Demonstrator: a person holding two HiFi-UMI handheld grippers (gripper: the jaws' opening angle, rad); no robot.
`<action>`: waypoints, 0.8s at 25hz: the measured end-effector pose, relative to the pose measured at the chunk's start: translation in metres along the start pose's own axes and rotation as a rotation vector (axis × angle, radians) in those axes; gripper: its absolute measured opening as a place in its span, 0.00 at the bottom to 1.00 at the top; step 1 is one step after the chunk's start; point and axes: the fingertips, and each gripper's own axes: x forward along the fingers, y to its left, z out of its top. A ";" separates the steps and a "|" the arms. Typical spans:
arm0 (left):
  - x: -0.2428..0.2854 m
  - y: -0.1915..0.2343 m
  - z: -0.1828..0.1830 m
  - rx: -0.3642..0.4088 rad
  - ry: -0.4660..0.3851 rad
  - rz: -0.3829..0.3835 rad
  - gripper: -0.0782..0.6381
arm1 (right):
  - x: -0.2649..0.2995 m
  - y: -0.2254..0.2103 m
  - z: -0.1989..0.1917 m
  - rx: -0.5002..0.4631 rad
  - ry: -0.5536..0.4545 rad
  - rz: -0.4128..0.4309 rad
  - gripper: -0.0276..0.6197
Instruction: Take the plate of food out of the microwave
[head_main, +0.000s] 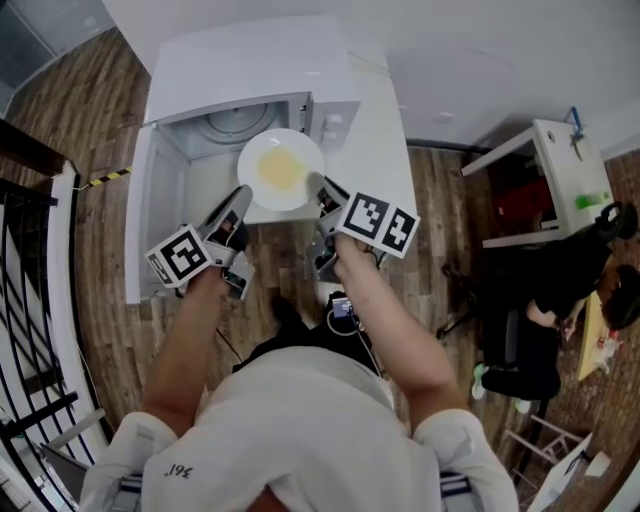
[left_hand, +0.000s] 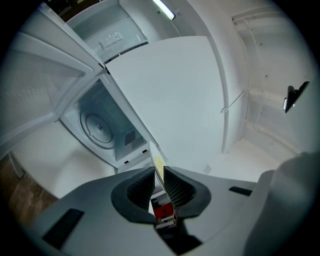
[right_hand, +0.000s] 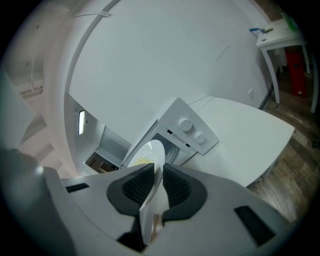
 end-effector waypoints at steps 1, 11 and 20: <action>0.001 -0.004 -0.003 -0.006 0.001 -0.001 0.19 | -0.004 -0.001 0.003 0.001 -0.002 0.001 0.13; 0.018 -0.041 -0.035 -0.052 0.003 -0.038 0.19 | -0.046 -0.019 0.024 -0.002 0.007 0.000 0.13; 0.021 -0.072 -0.062 -0.082 0.038 -0.115 0.19 | -0.088 -0.026 0.029 0.006 -0.029 -0.014 0.13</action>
